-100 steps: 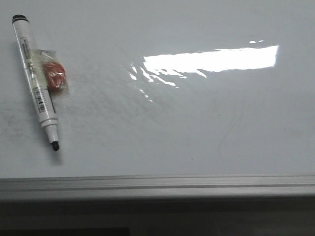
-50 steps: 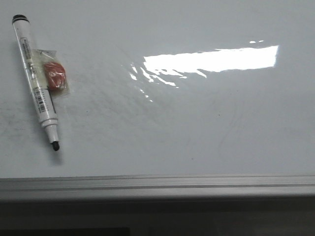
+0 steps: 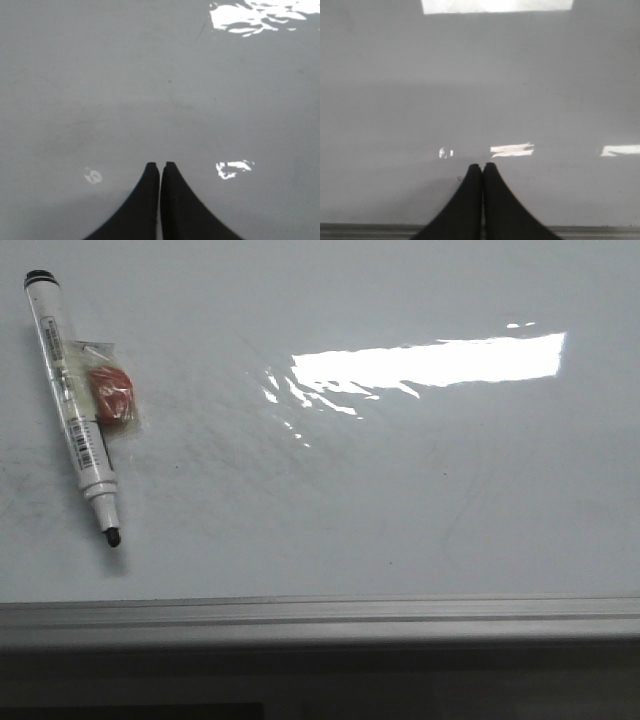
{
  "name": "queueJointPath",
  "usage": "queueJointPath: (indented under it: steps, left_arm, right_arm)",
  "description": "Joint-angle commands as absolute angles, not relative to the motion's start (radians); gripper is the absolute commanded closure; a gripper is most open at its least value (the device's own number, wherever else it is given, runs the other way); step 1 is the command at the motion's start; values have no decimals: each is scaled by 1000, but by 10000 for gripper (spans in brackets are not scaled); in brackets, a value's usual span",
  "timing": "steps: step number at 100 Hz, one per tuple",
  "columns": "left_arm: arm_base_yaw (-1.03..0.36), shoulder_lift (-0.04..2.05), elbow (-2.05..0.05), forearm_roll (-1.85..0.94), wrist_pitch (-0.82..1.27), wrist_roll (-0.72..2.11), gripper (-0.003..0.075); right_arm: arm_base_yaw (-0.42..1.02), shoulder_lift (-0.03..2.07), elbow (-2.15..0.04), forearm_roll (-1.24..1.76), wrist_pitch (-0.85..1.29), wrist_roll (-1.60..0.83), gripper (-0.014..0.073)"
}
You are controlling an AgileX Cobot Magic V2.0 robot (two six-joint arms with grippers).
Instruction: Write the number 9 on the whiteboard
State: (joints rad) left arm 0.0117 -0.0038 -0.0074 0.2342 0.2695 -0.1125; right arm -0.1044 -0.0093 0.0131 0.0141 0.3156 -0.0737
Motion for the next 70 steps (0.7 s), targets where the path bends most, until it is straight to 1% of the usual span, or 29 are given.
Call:
queueJointPath:
  steps: [1,14,51,70]
  left_arm:
    - [13,-32,34,245,149,-120,741]
    - [13,-32,34,245,103,-120,741]
    - [13,-32,34,245,87,-120,741]
    - [13,-32,30,226,-75,-122,741]
  right_arm:
    - [-109,-32,23,8,218,-80,658]
    - [-109,-32,23,8,125,-80,658]
    - [-109,-32,23,8,0,-80,658]
    - [-109,-32,7,156,-22,-69,658]
